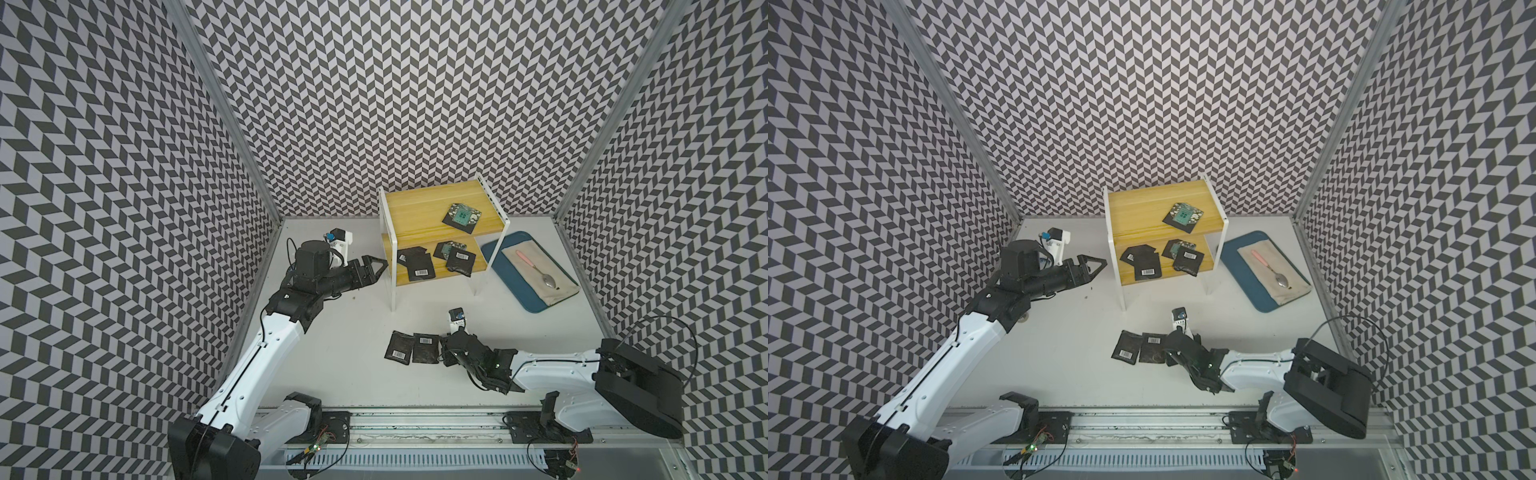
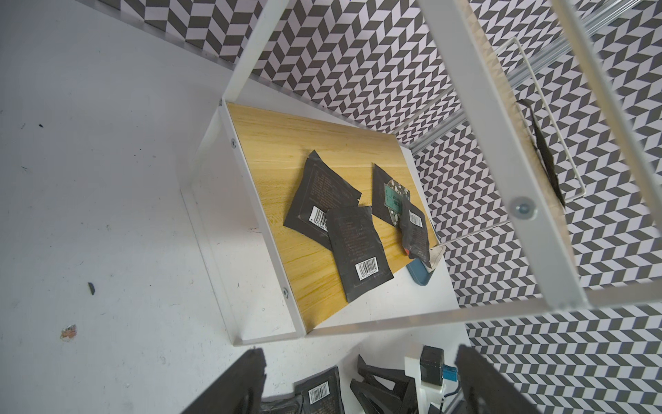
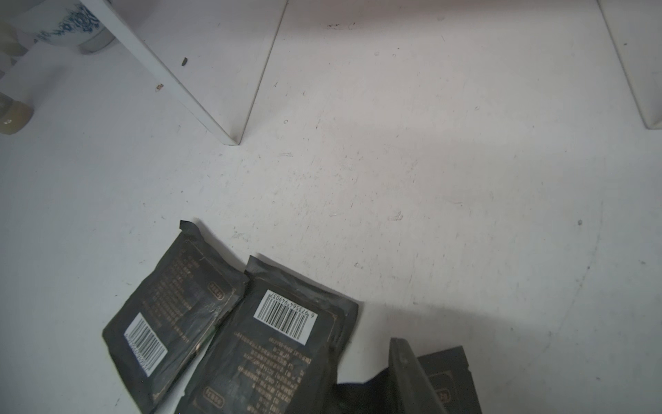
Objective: Remove the tea bags from the shelf
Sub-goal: Place the tea bag at the center of the board.
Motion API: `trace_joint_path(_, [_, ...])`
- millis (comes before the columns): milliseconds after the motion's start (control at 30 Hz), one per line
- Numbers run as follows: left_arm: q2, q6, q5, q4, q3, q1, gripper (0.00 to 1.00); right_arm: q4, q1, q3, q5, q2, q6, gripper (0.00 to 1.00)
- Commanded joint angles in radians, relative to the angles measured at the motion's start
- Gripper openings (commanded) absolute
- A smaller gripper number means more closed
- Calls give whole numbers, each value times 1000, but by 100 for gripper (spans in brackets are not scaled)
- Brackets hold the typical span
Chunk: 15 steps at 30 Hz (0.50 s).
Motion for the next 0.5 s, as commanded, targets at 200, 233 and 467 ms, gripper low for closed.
trace_joint_path(200, [-15, 3, 19, 26, -11, 10, 86, 28, 6, 25, 7, -13, -8, 43])
trace_joint_path(233, [-15, 1, 19, 28, -13, 9, 86, 25, 6, 26, 10, -18, -8, 43])
trace_joint_path(467, [-18, 1, 22, 32, -22, 10, 86, -14, 6, 48, 26, -48, -14, 43])
